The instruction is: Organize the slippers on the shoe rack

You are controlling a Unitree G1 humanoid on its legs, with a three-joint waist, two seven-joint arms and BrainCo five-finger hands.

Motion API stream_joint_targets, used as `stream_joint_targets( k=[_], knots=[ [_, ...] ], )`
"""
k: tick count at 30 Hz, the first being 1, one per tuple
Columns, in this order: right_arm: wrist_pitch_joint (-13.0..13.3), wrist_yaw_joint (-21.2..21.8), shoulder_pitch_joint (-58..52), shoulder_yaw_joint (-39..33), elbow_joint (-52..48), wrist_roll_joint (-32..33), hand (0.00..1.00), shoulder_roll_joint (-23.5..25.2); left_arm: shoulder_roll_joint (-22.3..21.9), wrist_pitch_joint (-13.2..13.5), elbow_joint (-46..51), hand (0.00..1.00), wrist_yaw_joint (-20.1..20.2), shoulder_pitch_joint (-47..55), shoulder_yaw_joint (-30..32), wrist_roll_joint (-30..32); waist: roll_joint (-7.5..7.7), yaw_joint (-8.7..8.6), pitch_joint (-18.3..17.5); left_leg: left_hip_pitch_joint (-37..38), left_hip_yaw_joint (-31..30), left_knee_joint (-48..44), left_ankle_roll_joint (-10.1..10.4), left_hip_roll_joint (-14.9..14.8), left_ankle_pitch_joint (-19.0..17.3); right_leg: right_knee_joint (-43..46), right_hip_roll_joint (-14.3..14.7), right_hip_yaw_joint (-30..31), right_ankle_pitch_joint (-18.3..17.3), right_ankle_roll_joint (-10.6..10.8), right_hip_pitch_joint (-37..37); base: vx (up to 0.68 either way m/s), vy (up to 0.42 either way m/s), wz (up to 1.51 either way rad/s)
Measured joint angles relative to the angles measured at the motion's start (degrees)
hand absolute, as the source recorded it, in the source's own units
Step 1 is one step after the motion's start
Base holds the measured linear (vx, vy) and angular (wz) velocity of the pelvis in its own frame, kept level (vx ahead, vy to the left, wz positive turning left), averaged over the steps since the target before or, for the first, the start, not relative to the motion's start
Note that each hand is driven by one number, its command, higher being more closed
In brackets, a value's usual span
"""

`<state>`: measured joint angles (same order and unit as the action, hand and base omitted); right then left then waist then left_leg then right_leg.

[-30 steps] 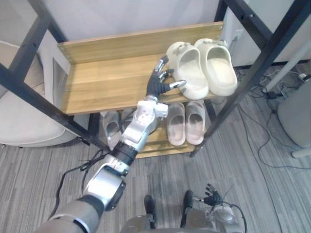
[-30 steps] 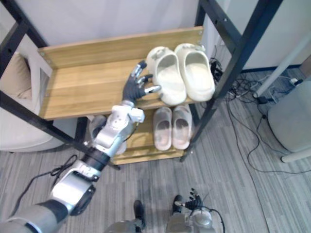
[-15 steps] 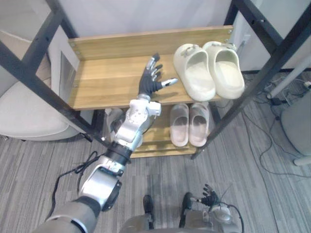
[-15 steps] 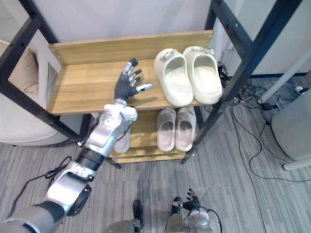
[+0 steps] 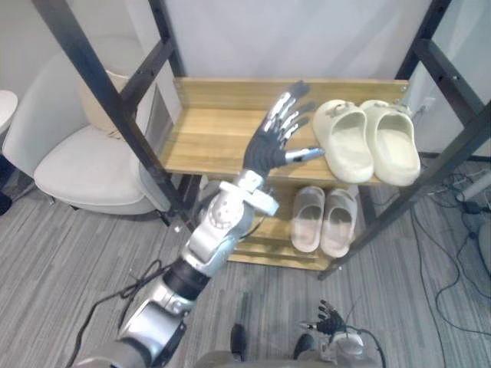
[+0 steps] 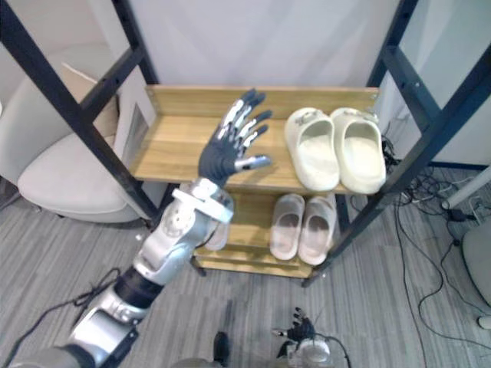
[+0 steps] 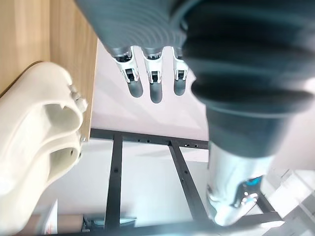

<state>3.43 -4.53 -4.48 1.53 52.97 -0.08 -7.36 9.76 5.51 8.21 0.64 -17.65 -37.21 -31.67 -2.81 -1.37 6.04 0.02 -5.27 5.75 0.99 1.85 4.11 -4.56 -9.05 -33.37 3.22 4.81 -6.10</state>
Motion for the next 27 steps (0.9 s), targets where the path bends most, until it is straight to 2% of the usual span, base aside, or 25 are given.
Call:
stream_joint_targets(
  k=[2, 4, 8, 12, 19, 23, 27],
  knots=[
    [0.0, 0.0, 0.5, 0.6, 0.1, 0.0, 0.00, 0.0, 0.6, -0.9, -2.2, 0.00, 2.5, 6.0, -1.0, 0.3, 0.18, 1.02, 0.0, 0.1, -0.2, -0.1, -0.1, -0.3, 0.4, 0.5, 0.3, -0.6, -0.4, -0.3, -0.2, 0.01, -0.011, 0.12],
    [0.0, 0.1, 1.3, 1.0, 0.1, -0.1, 0.00, 0.0, 1.3, -1.5, -6.1, 0.00, 3.4, 9.8, -0.3, 1.2, 0.20, 1.35, 0.0, 0.1, -0.3, -0.2, 0.0, -0.4, 0.4, 0.5, 0.5, -0.7, -0.4, -0.4, -0.4, 0.00, -0.007, 0.02],
    [0.0, 0.1, 2.3, 1.0, 0.2, -1.8, 0.00, 0.2, 1.3, -2.8, -14.6, 0.00, 4.6, 17.3, 3.5, 5.5, 0.37, 1.61, 0.1, 0.3, -0.3, -0.6, 0.0, -0.4, 0.4, 0.4, 0.5, -0.7, -0.5, -0.5, -0.6, 0.00, 0.000, 0.00],
    [0.0, 0.1, 2.2, 1.0, 1.0, -2.2, 0.00, 0.7, 0.8, -3.7, -27.7, 0.00, 4.7, 21.7, 9.6, 10.7, 1.67, 1.85, -0.1, 1.1, -0.1, -0.6, 0.2, -0.4, 0.3, 0.2, 0.5, -0.5, -0.7, -0.3, -1.3, 0.00, 0.000, 0.00],
    [0.0, -0.1, 2.2, 0.9, 2.1, -2.3, 0.00, 1.7, -0.6, -3.6, -47.4, 0.00, 1.3, 21.8, 23.1, 21.7, 3.47, 1.94, -0.5, 1.1, 0.1, -0.5, 0.7, -0.5, -0.1, 0.1, 0.6, -0.5, -0.8, -0.4, -1.4, 0.00, 0.000, 0.00],
    [0.0, -0.2, 2.2, 0.9, 2.1, -2.8, 0.00, 2.5, -0.6, -3.6, -54.2, 0.00, -1.3, 22.0, 29.4, 27.3, 3.80, 1.93, -0.3, 1.1, 0.7, -0.3, 0.8, -0.7, -0.2, -0.5, 0.9, 0.1, -0.9, -0.3, -1.2, 0.00, 0.006, -0.07],
    [0.0, -0.3, 2.2, 0.2, 2.1, -4.3, 0.00, 2.5, -0.5, -3.6, -55.1, 0.00, -3.1, 23.9, 31.9, 28.3, 3.81, 2.06, -0.3, 1.5, 1.7, 0.0, 0.9, -1.1, -0.3, -0.5, 1.2, 1.3, -0.9, -0.4, -1.0, 0.03, 0.005, -0.16]
  ],
)
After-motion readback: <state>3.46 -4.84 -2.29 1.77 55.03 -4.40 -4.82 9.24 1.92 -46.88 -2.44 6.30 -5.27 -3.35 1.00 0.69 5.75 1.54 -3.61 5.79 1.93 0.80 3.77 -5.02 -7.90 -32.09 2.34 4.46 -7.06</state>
